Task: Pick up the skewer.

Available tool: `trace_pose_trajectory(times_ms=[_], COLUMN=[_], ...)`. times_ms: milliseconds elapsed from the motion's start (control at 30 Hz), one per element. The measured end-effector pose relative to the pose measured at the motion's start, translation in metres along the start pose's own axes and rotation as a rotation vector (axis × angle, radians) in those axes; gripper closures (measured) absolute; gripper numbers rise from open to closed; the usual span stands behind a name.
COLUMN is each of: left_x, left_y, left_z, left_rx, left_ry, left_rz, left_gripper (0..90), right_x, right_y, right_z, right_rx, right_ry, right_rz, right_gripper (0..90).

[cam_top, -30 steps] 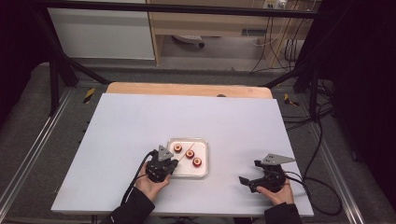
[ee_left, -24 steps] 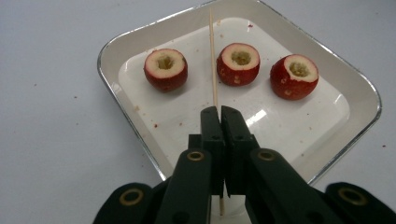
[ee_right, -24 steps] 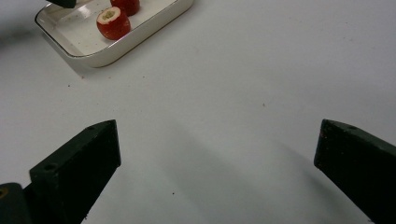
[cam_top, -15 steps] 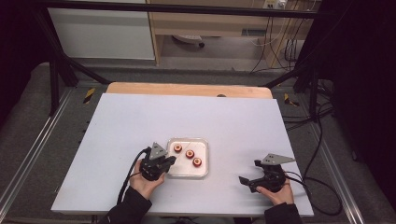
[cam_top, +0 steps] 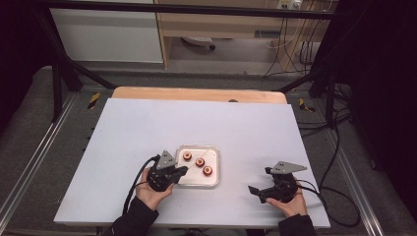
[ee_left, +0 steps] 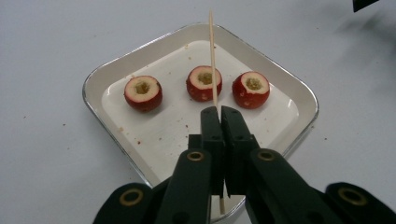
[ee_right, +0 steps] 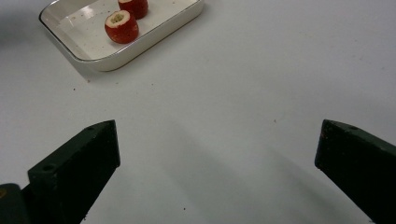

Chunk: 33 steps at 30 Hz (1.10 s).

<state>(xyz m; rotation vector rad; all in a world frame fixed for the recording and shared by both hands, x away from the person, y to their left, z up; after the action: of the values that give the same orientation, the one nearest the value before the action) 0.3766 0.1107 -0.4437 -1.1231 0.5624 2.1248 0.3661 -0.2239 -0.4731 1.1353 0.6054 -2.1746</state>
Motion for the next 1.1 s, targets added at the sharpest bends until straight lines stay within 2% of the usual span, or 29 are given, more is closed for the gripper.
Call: trace_pose_trajectory(times_ms=[233,267,400,500,600,767,900,933,967,1000,1067,1100], left_x=[-0.002,-0.002,-0.004,-0.005,-0.007,-0.012,-0.017,-0.019,-0.020,-0.023,-0.024,-0.026], left_y=[0.003,0.003,0.004,0.005,0.006,0.008,0.011,0.012,0.013,0.015,0.016,0.019], left_z=[0.000,0.000,0.001,0.002,0.002,0.000,0.000,-0.001,-0.001,-0.002,-0.003,-0.005], left_rx=[0.032,0.044,0.061,0.090,0.098,0.113,0.124,0.129,0.134,0.137,0.140,0.148], left_ry=[-0.018,-0.023,-0.044,-0.049,-0.063,-0.091,-0.101,-0.104,-0.111,-0.120,-0.126,-0.131], left_rz=[-0.022,-0.031,-0.059,-0.060,-0.083,-0.123,-0.147,-0.154,-0.163,-0.178,-0.185,-0.192], left_gripper=[88.5,88.5,88.5,88.5,88.6,88.5,88.5,88.5,88.5,88.5,88.5,88.5], right_x=[-0.003,-0.006,-0.010,-0.015,-0.020,-0.028,-0.034,-0.038,-0.038,-0.043,-0.044,-0.048], right_y=[-0.007,-0.009,-0.016,-0.022,-0.029,-0.040,-0.046,-0.050,-0.050,-0.054,-0.055,-0.059], right_z=[-0.005,-0.006,-0.010,-0.013,-0.018,-0.022,-0.023,-0.025,-0.025,-0.025,-0.026,-0.027], right_rx=[0.020,0.022,0.022,0.026,0.025,0.032,0.038,0.042,0.042,0.048,0.050,0.055], right_ry=[-0.025,-0.025,-0.032,-0.046,-0.057,-0.068,-0.068,-0.066,-0.066,-0.067,-0.065,-0.067], right_rz=[0.051,0.074,0.111,0.148,0.184,0.264,0.306,0.338,0.338,0.372,0.388,0.430], right_gripper=[0.6,0.8,1.5,2.2,2.7,4.4,5.6,6.4,6.4,8.1,9.0,10.2])
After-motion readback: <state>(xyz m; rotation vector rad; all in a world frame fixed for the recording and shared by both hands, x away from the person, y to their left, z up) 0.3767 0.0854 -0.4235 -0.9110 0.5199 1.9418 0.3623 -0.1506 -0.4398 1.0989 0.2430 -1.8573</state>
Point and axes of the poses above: each handheld gripper's, and its own axes: z roughly backward along the jaws, x roughly out of its underside, y roughly to its right, the point moved 4 cm from there along -z, roughly forward along the jaws, and after that the axes turned 5 degrees about y, right-handed, at the moved point
